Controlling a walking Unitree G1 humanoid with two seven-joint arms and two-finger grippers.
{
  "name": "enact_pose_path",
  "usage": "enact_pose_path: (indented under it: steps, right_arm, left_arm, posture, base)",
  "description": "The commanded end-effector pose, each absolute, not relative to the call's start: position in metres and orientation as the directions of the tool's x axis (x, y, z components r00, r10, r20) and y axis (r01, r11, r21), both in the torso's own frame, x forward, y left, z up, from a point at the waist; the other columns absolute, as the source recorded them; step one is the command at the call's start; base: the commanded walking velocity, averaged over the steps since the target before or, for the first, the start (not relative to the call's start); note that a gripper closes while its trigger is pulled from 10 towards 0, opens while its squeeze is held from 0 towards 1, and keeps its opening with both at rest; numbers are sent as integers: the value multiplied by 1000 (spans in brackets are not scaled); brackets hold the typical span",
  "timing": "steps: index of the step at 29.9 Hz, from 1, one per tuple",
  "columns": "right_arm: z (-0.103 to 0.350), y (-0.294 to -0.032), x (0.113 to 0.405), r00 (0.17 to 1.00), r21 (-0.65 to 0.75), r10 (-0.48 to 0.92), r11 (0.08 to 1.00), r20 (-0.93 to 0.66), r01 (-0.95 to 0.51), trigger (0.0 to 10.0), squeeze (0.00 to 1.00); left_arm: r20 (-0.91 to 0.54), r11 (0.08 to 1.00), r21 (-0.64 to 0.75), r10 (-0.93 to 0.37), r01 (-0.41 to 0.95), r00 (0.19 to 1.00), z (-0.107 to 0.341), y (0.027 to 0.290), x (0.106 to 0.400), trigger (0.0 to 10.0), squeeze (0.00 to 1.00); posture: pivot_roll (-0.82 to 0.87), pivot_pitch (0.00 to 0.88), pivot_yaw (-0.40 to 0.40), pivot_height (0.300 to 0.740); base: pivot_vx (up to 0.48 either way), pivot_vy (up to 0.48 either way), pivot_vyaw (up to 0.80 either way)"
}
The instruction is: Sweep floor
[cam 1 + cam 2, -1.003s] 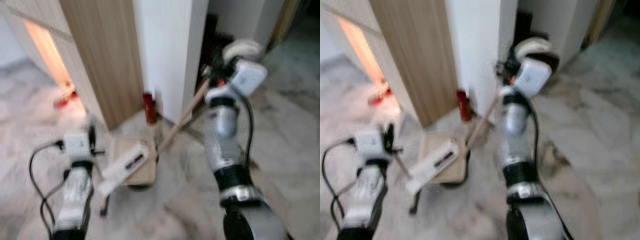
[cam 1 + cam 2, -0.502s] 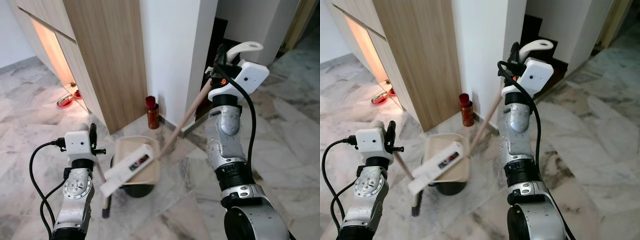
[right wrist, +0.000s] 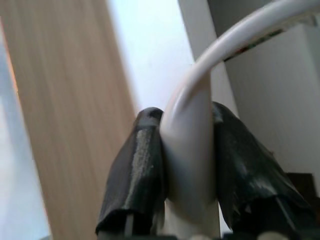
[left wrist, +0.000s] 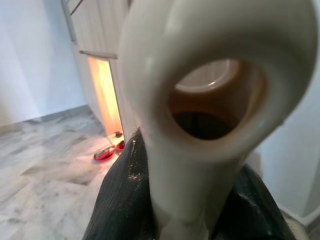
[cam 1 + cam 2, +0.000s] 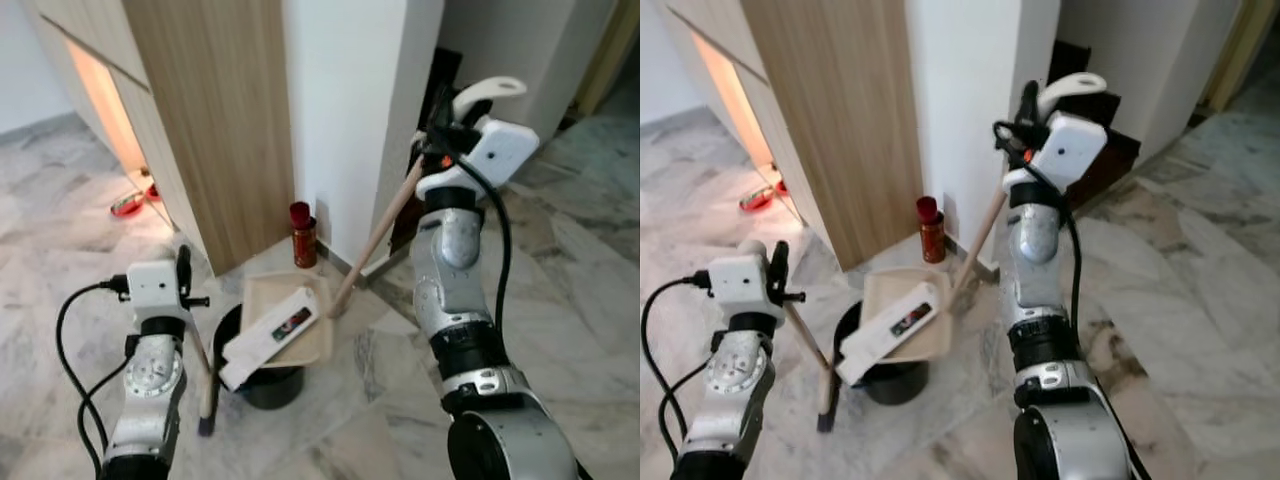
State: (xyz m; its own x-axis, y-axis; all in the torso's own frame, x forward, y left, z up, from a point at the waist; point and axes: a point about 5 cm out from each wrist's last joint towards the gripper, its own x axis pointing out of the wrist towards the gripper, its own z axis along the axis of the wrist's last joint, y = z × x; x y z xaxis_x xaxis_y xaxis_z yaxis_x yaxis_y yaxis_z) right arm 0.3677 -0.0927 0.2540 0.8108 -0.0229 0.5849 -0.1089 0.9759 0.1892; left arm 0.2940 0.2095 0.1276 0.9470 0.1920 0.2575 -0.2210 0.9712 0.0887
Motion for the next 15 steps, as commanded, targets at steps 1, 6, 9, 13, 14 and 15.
enact_pose_path:
  steps: [1, 6, 9, 13, 14, 15]
  right_arm:
    - [274, -101, 365, 759, 237, -74, 966, 647, -107, 10000, 0]
    - [275, -100, 365, 759, 239, -73, 965, 647, -111, 10000, 0]
    - [275, -99, 364, 757, 238, -72, 965, 650, -113, 10000, 0]
    - [279, -97, 362, 741, 226, -65, 967, 668, -119, 10000, 0]
    - [281, -95, 360, 727, 213, -57, 969, 684, -124, 10000, 0]
    - [283, -94, 359, 720, 209, -55, 970, 691, -126, 10000, 0]
  left_arm:
    - [315, 975, 81, 172, -207, 934, 140, 204, 297, 10000, 0]
    - [321, 974, 77, 179, -214, 930, 140, 205, 296, 10000, 0]
    - [321, 975, 76, 174, -209, 931, 140, 205, 296, 10000, 0]
    - [320, 975, 77, 173, -207, 932, 140, 205, 296, 10000, 0]
    - [320, 975, 76, 173, -207, 932, 140, 205, 296, 10000, 0]
    - [319, 975, 76, 173, -207, 932, 140, 205, 296, 10000, 0]
  posture:
    - [94, 0, 34, 740]
    - [95, 0, 34, 740]
    - [95, 0, 33, 740]
    - [94, 0, 33, 740]
    - [94, 0, 33, 740]
    - [92, 0, 33, 740]
  base:
    - [289, 0, 0]
    - [109, 0, 0]
    - [0, 0, 0]
    - [0, 0, 0]
    - [0, 0, 0]
    - [0, 0, 0]
